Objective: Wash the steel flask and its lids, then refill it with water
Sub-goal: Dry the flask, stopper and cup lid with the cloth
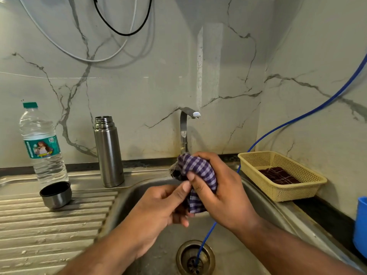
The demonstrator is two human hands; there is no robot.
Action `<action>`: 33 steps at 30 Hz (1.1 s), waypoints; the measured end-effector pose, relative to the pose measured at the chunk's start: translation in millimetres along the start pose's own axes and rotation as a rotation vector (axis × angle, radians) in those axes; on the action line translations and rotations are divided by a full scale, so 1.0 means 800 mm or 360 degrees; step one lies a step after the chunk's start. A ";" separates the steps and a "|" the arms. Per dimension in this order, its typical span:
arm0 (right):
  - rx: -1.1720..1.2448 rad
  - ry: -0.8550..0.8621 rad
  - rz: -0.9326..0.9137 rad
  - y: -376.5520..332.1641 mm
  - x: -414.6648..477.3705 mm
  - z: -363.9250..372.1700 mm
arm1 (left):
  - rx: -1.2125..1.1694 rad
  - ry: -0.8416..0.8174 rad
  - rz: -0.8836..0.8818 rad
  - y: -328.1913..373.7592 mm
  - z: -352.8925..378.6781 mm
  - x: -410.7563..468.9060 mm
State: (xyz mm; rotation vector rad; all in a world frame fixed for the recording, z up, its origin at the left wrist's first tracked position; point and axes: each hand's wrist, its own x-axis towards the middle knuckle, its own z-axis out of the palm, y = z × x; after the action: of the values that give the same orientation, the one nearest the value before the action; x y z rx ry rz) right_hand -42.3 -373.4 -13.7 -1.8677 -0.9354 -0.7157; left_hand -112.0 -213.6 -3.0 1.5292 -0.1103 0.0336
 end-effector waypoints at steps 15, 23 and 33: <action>0.0820 0.0218 0.0833 0.004 0.003 0.014 | 0.0459 0.0360 0.0505 -0.009 -0.018 0.007; 0.0121 0.0072 0.0152 0.003 -0.002 0.006 | 0.0263 -0.0004 0.0076 -0.010 -0.008 0.003; 0.0429 0.0184 0.0526 0.001 -0.001 0.013 | 0.0572 0.0238 0.0540 -0.012 -0.008 0.004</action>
State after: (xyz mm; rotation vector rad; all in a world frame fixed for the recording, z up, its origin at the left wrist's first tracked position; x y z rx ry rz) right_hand -41.0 -364.6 -19.2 -1.6683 -0.5961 -0.4650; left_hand -107.3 -207.6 -12.6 1.8448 -0.2537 0.4582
